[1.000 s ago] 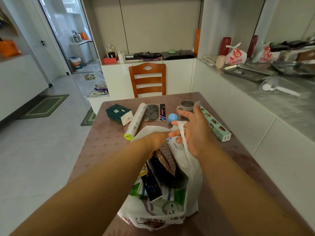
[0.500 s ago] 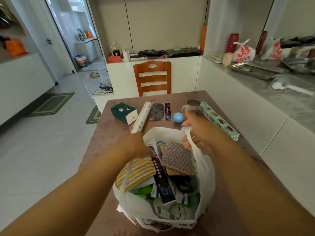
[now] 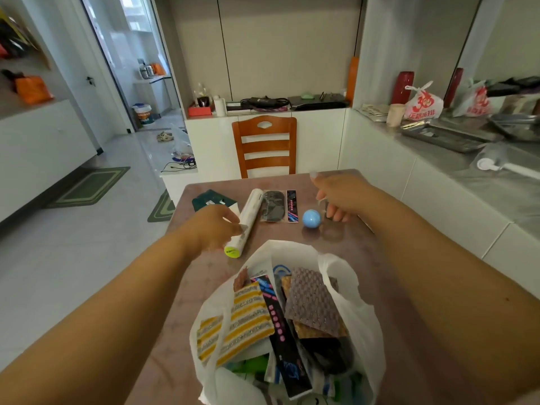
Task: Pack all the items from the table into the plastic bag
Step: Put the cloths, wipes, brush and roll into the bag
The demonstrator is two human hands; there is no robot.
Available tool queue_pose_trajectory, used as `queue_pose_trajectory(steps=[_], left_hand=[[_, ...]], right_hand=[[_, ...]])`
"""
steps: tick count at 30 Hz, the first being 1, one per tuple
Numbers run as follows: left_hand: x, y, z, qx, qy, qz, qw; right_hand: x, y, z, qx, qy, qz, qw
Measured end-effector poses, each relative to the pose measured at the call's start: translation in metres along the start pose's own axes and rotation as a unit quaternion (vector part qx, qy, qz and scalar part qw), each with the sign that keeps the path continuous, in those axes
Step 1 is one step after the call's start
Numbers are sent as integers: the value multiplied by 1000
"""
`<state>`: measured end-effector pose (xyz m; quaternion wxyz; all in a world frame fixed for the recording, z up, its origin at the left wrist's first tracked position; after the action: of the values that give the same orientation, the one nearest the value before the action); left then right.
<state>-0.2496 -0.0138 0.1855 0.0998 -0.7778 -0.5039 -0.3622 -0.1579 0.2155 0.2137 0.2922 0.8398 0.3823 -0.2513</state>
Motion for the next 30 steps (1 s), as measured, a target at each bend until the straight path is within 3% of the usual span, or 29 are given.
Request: queue_pose_trajectory(steps=[6, 11, 19, 23, 27, 30], left_hand=[[-11, -67, 12, 9, -4, -7, 1000], [-34, -130, 41, -9, -78, -23, 997], [-94, -178, 95, -96, -156, -53, 982], [-115, -184, 105, -87, -163, -55, 981], [-110, -182, 104, -48, -91, -27, 994], [-100, -173, 98, -27, 86, -62, 994]], right_hand=[[6, -96, 29, -60, 27, 22, 998], [16, -160, 63, -52, 121, -1, 991], [58, -248, 111, -56, 309, -28, 949], [68, -252, 115, -14, 391, -35, 919], [80, -245, 122, -59, 332, -5, 942], [80, -229, 120, -75, 175, 20, 981]])
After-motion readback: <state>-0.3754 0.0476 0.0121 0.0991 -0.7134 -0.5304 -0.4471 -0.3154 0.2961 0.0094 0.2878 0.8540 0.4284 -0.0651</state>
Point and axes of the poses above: each hand's wrist, its own y-axis away from the middle knuckle, its own z-axis out of the palm, x = y × z, the point moved 4 cm from there along -y, towards the middle knuckle, and after that the axes turned 4 degrees about z, right-handed, at the moved point
